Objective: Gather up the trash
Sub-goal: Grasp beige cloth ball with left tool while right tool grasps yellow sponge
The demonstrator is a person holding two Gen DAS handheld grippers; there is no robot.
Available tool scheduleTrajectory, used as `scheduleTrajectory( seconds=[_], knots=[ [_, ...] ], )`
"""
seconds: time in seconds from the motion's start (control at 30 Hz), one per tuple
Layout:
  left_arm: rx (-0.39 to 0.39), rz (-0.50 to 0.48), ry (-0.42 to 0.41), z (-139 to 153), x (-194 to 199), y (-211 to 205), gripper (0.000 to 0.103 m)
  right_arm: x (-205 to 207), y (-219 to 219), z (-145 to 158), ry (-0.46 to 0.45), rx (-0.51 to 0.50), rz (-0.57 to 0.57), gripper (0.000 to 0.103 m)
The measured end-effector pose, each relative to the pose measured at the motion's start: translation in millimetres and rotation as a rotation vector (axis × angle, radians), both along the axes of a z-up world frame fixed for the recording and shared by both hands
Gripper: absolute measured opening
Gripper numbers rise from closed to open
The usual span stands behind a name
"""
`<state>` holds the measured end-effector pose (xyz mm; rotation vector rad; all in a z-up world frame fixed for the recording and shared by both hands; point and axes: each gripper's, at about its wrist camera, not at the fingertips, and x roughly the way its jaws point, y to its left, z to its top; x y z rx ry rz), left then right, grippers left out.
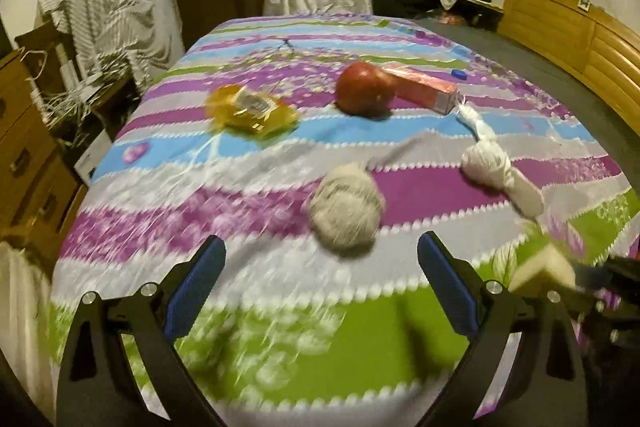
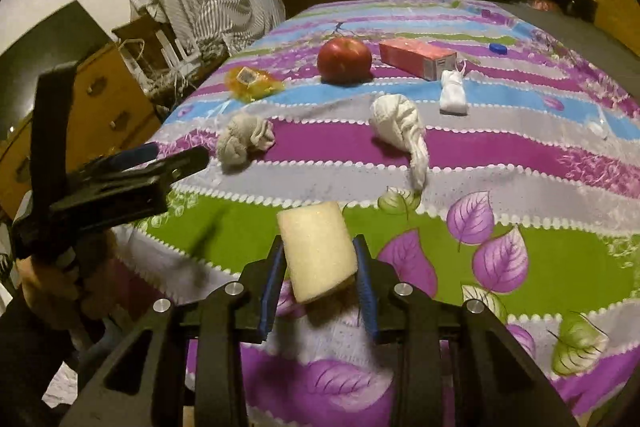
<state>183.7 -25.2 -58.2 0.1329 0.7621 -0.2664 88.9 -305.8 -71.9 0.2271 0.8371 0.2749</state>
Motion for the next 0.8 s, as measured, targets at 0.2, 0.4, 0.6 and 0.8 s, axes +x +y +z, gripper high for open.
scheduleTrajectory(
  seconds=[0.2, 0.4, 0.6, 0.8],
  knots=[
    [0.001, -0.024, -0.003, -4.4, 22.9, -8.9, 0.093, -4.7, -15.4, -6.2, -0.063, 0.049, -0.003, 0.077],
    [0.053, -0.075, 0.051, -22.7, 44.9, -23.6, 0.078, -14.6, -21.1, -8.5, -0.093, 0.076, 0.028, 0.077],
    [0.043, -0.075, 0.124, -36.0, 52.2, -19.6, 0.039, -17.8, -7.0, -6.5, -0.129, 0.035, 0.080, 0.042],
    [-0.023, -0.027, 0.125, -28.7, 29.6, -0.2, 0.036, -17.6, -8.0, -7.5, -0.130, 0.077, 0.051, 0.033]
  ],
)
